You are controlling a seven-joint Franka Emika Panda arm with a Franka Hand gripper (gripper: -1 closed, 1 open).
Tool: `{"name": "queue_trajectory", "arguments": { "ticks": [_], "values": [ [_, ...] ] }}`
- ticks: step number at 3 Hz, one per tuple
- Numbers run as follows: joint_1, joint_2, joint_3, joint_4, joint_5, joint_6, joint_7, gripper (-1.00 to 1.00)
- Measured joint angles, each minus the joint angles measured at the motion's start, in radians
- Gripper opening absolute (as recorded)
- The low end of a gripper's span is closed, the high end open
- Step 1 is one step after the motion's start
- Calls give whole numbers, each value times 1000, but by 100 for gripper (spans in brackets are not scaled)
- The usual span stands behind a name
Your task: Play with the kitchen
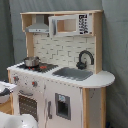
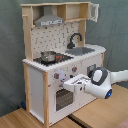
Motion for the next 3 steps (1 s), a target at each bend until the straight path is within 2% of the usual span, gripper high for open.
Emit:
{"name": "queue_trajectory", "arguments": {
  "ticks": [1, 2, 3],
  "values": [
    [12, 0, -24, -23, 0, -7, -95, 100],
    [59, 0, -40, -119, 0, -7, -94, 100],
    [117, 0, -87, -194, 0, -6, -93, 100]
  ]
}}
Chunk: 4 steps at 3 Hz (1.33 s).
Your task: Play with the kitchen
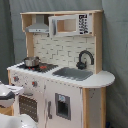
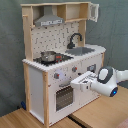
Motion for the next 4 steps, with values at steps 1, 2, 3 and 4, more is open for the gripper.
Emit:
{"name": "queue_trajectory", "arguments": {
  "ticks": [1, 2, 3, 4],
  "values": [
    [57, 0, -53, -64, 0, 2, 0, 100],
    [80, 0, -113, -141, 0, 17, 14, 100],
    [30, 0, -164, -162, -1, 83, 36, 100],
    [-32, 0, -167, -133, -13, 157, 38, 100]
  ]
}}
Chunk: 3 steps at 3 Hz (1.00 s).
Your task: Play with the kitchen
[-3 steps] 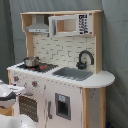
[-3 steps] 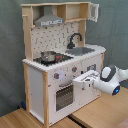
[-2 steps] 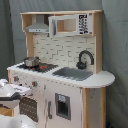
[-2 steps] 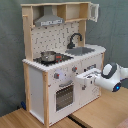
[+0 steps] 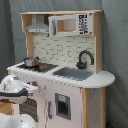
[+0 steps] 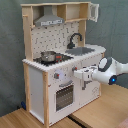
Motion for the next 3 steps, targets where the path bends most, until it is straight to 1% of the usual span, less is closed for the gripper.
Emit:
{"name": "queue_trajectory", "arguments": {
  "ticks": [1, 2, 3],
  "values": [
    [-60, -1, 7, 48, -20, 58, -19, 100],
    [-125, -1, 25, 93, -24, 116, -34, 100],
    [-148, -1, 34, 108, -24, 131, -30, 100]
  ]
}}
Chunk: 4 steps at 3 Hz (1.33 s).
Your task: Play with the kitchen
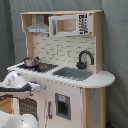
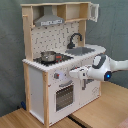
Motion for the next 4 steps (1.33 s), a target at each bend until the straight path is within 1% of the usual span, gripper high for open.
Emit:
{"name": "queue_trajectory", "arguments": {
  "ticks": [1, 3, 4],
  "values": [
    [0, 0, 0, 0, 0, 0, 0, -100],
    [-4, -11, 3, 3, -1, 3, -206, -100],
    [-4, -29, 7, 2, -1, -4, -310, -100]
  ]
}}
